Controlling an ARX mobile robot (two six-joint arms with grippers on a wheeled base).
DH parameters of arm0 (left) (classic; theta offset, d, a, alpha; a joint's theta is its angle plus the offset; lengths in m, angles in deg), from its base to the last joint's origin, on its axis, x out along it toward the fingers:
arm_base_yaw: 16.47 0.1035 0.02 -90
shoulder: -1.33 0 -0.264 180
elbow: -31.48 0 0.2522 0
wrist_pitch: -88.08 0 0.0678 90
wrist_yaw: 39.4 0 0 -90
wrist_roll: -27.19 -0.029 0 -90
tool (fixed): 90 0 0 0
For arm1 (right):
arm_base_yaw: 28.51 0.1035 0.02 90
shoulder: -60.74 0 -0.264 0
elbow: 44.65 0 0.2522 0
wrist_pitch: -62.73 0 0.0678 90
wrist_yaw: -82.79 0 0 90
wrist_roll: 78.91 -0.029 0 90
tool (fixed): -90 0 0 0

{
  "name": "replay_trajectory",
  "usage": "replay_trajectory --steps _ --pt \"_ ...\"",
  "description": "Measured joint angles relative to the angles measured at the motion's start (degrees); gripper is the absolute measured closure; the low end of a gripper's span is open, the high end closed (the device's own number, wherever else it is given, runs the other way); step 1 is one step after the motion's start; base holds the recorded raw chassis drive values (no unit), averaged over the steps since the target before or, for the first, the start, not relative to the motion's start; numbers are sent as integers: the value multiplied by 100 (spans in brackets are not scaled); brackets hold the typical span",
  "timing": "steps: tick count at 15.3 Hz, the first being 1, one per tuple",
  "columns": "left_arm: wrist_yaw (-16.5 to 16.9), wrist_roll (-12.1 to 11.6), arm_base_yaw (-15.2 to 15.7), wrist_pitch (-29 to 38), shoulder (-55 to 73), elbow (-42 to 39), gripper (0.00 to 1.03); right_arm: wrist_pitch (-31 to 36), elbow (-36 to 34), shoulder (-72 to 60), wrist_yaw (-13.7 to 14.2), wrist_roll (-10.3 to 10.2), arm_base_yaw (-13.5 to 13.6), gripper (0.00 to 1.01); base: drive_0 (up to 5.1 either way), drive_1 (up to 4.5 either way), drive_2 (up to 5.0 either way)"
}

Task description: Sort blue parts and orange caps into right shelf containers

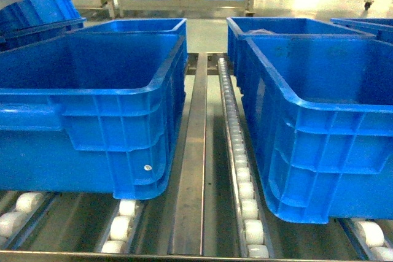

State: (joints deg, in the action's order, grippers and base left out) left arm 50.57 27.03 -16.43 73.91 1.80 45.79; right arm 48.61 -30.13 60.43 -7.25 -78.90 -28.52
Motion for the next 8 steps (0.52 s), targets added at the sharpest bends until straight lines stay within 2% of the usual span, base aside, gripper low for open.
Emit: replay_trajectory --steps 8 --pt "0 -2 0 0 0 0 61 0 0 0 0 0 0 58 0 0 0"
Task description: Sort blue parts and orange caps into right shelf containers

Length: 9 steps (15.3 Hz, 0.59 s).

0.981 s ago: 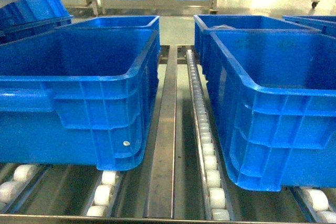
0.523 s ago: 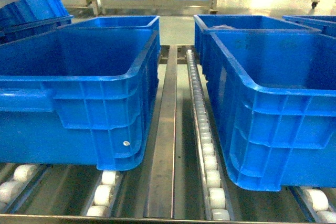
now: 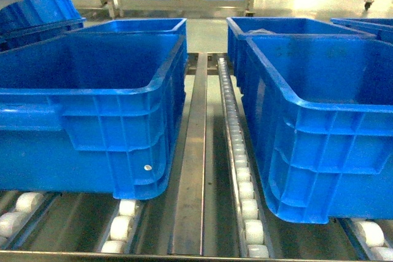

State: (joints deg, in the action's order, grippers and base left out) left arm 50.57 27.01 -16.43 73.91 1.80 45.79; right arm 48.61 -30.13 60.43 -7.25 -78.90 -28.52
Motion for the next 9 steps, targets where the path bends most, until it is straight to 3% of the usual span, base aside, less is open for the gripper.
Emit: replay_trajectory --steps 1,2,3,4,5,7,8,9 --pt "0 0 0 0 0 0 61 0 0 0 0 0 0 58 0 0 0" --pt "-125 -35 -55 114 0 -9 61 372 -24 -26 474 122 170 58 0 0 0" --pt "-1215 -212 -621 1392 286 -46 61 1488 -20 -166 1596 452 918 58 0 0 0" --pt "-2260 -490 -1436 3394 1864 0 61 2524 28 -1038 2527 894 1698 58 0 0 0" --pt "-2109 -673 -1373 4935 3683 334 61 3713 382 -2398 2199 1049 1447 58 0 0 0" --pt "-1644 -761 -1113 6133 5434 1451 61 4948 1139 -3982 1661 1047 1067 58 0 0 0" --pt "-1373 -750 -938 6258 6356 2216 61 5362 1639 -4948 1397 986 837 58 0 0 0" --pt "-1198 -688 -817 6017 7099 2802 61 5305 2057 -5727 1187 868 680 58 0 0 0"
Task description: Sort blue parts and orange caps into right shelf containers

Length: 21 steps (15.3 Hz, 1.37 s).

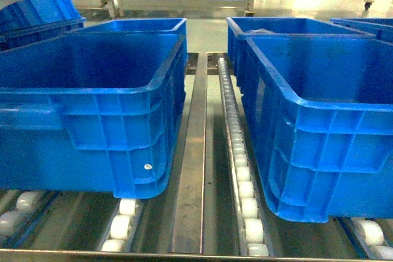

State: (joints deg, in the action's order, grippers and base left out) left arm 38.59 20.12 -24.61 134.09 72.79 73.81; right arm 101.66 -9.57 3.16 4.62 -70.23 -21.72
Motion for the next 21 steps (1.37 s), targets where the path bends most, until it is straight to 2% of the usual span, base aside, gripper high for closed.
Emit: replay_trajectory --steps 2,4,5,6,10,11,12,14,16,17,19,20,21 --pt "9 179 76 -833 2129 1515 61 -144 1014 -2120 -232 -205 -205 58 0 0 0" --pt "35 278 42 -1073 2809 2109 61 -184 1517 -2887 -299 -243 -225 57 0 0 0" --pt "70 319 26 -1032 2857 2192 59 -98 1615 -3051 -271 -243 -184 47 0 0 0" --pt "42 374 24 -767 2855 2186 47 13 1617 -3115 -240 -245 -151 36 0 0 0" --pt "199 525 50 -682 2782 1991 13 35 1617 -3147 -227 -245 -153 2 0 0 0" --pt "299 549 74 -662 2721 1882 4 33 1617 -3147 -229 -243 -153 2 0 0 0" --pt "308 549 87 -595 2636 1799 4 48 1617 -3152 -232 -243 -153 4 0 0 0" --pt "249 516 98 -354 2347 1587 5 157 1572 -3143 -24 -136 -111 3 0 0 0" --pt "59 564 98 -376 2081 1222 5 127 1375 -3115 -85 -131 -109 3 0 0 0" --pt "109 577 109 -525 2114 1222 6 79 1364 -3110 -195 -188 -120 5 0 0 0" --pt "468 603 181 -782 1974 1034 17 140 1165 -2931 -546 -391 -168 16 0 0 0" --pt "619 649 234 -695 1633 516 29 227 732 -2592 -708 -612 -170 28 0 0 0" --pt "678 667 302 -535 1276 114 42 304 374 -2293 -763 -704 -247 41 0 0 0"
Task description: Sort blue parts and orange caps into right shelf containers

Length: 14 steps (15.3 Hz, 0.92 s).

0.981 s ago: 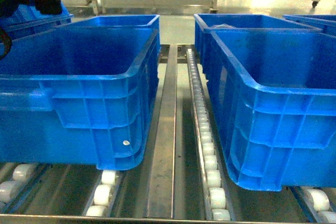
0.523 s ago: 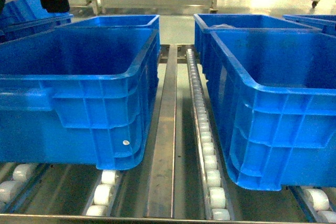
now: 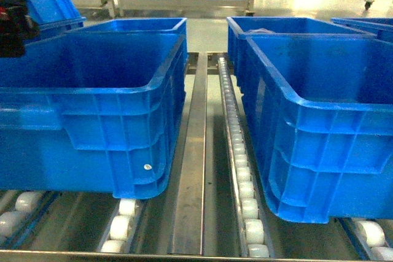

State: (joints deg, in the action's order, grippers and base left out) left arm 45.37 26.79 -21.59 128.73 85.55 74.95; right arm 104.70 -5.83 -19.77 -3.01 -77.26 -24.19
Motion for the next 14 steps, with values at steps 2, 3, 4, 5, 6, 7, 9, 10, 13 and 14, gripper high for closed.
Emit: replay_trajectory --steps 2,3,4,5,6,7,9,10,13,14 --pt "87 4 116 138 -603 -706 69 24 -645 542 -50 -79 -103 69 0 0 0" --pt "142 4 149 129 -824 -1040 82 -4 -903 809 -332 -81 -251 82 0 0 0" --pt "195 4 177 116 -1082 -1303 95 -52 -1106 1073 -402 -83 -413 95 0 0 0" --pt "490 15 446 87 -1414 -1539 101 -133 -1333 1394 -389 -105 -444 100 0 0 0" --pt "479 22 535 26 -1687 -1716 101 -251 -1515 1652 -404 -105 -433 100 0 0 0" --pt "492 20 531 -90 -1947 -1921 101 -369 -1652 1915 -409 -105 -433 100 0 0 0" --pt "520 22 516 -376 -2527 -2223 101 -107 -2026 2275 -409 -107 -433 100 0 0 0" --pt "520 22 516 -236 -2712 -2389 101 -409 -2159 2409 -411 -105 -433 100 0 0 0" --pt "520 22 516 -715 -3333 -2811 101 -1145 -2339 3421 -409 -107 -433 100 0 0 0" --pt "520 22 516 -918 -3698 -2813 101 -1423 -2389 3724 -413 -107 -433 100 0 0 0"
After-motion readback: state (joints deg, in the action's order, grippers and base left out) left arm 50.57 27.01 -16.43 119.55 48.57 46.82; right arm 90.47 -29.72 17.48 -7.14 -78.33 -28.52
